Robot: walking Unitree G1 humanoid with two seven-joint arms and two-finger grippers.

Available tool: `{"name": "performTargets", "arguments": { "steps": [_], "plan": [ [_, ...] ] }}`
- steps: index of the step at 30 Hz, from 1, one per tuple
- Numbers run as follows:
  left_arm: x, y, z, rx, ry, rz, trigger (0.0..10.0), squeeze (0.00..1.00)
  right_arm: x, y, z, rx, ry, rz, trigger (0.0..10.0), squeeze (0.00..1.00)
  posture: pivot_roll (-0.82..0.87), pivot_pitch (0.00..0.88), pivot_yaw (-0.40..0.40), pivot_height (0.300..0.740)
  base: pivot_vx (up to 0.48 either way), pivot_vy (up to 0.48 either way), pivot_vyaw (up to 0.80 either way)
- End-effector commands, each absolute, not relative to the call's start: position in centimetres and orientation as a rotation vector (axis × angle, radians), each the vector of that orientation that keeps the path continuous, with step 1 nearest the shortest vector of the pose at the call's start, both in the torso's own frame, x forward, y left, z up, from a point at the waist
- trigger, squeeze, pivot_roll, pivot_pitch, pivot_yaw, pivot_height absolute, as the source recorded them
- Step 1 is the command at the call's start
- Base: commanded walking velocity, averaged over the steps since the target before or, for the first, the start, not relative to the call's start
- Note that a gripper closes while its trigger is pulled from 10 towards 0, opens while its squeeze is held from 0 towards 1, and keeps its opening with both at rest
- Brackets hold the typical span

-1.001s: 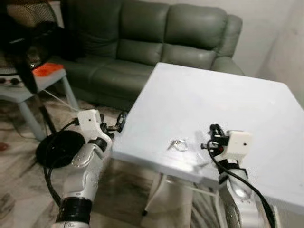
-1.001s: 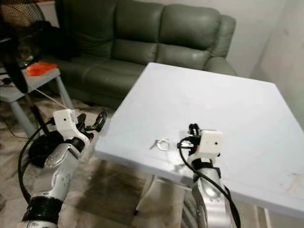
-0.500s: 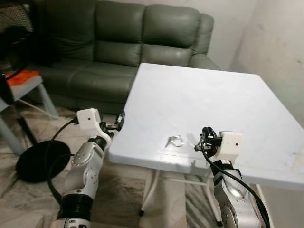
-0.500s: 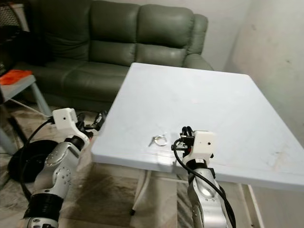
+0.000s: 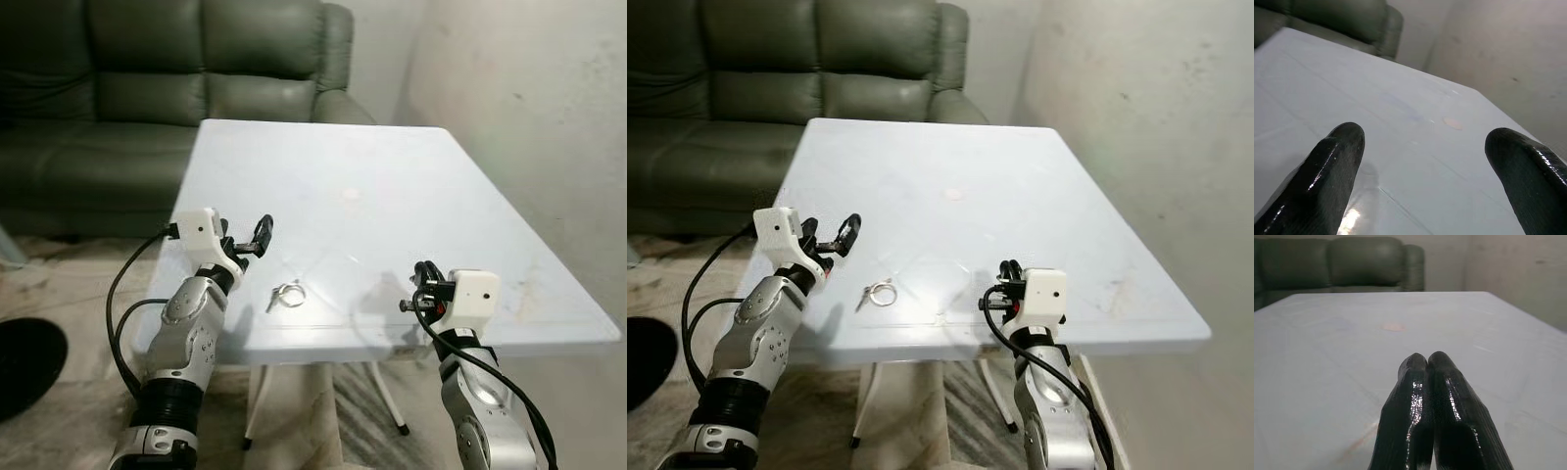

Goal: Hang keys on a hook

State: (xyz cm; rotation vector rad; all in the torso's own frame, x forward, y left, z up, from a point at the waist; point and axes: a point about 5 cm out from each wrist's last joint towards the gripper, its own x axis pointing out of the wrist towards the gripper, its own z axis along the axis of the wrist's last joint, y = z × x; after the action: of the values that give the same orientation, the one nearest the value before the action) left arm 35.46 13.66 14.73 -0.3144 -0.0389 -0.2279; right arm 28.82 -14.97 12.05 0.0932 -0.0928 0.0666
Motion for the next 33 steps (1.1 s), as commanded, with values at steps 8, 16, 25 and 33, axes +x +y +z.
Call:
{"name": "performTargets", "arguments": {
  "steps": [8, 16, 25, 33],
  "plan": [
    [35.26, 14.07, 14.37, -0.328, -0.028, -0.178, 10.0, 0.00, 28.82, -14.44, 11.84, 0.093, -0.085, 0.085, 10.0, 0.00, 0.01, 0.000, -0.031, 0.740, 0.000, 0.045, -0.77],
    [35.07, 14.25, 14.10, -0.331, -0.018, -0.152, 10.0, 0.00, 28.96, -14.34, 11.87, 0.091, -0.088, 0.090, 10.0, 0.00, 0.01, 0.000, -0.034, 0.740, 0.000, 0.000, -0.77],
    [35.01, 14.72, 14.02, -0.319, -0.005, -0.125, 10.0, 0.00, 29.03, -14.07, 11.77, 0.094, -0.088, 0.097, 10.0, 0.00, 0.02, 0.000, -0.029, 0.740, 0.000, 0.000, -0.77],
    [34.90, 14.25, 14.16, -0.269, -0.014, -0.147, 10.0, 0.00, 29.23, -14.22, 11.82, 0.081, -0.093, 0.098, 10.0, 0.00, 0.02, 0.000, -0.030, 0.740, 0.000, 0.000, -0.77]
  ]
}}
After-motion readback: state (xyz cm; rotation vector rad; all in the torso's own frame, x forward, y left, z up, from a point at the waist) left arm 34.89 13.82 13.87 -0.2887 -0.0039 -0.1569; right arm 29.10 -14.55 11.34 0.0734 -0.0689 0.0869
